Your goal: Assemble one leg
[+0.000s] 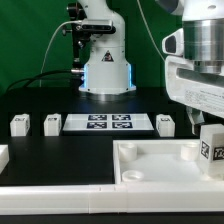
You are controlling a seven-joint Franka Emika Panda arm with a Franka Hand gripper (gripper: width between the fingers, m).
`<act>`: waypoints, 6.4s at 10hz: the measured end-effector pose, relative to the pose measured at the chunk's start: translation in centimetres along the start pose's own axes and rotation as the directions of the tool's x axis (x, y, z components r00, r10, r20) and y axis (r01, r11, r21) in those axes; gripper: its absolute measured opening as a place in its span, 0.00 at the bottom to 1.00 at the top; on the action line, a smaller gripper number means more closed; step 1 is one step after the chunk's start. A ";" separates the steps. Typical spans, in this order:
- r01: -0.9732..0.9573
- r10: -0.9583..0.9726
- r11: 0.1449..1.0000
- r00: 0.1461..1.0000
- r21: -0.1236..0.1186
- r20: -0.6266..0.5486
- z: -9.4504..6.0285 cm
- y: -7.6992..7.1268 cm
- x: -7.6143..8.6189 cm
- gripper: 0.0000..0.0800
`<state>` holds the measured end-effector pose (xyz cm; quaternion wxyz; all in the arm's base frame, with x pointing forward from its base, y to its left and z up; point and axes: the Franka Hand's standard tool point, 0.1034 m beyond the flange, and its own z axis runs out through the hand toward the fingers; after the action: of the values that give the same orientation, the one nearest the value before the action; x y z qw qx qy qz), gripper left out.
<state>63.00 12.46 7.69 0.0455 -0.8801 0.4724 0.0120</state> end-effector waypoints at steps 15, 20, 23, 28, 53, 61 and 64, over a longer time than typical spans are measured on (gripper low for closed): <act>0.953 -0.953 0.303 0.303 -0.023 0.008 0.3 0.4 0.6 0.50; 0.940 -0.941 0.339 0.339 -0.023 0.007 0.3 0.4 0.7 0.36; 0.844 -0.845 0.535 0.536 -0.020 0.002 0.3 0.4 0.6 0.36; 0.330 -0.331 0.944 0.944 -0.018 -0.017 0.4 0.4 0.3 0.37; 0.436 -0.436 0.900 0.900 -0.007 -0.002 0.6 0.1 -0.5 0.81; 0.865 -0.865 0.501 0.501 -0.027 0.003 0.5 0.3 0.0 0.67; 0.865 -0.865 0.501 0.501 -0.028 0.003 0.5 0.3 0.0 0.37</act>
Offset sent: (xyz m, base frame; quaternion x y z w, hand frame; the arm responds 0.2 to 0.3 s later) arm 0.0025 -0.0013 -0.0029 -0.0028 0.0027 -0.3319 0.9433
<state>62.75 12.30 7.20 0.0313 -0.9990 -0.0301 -0.0113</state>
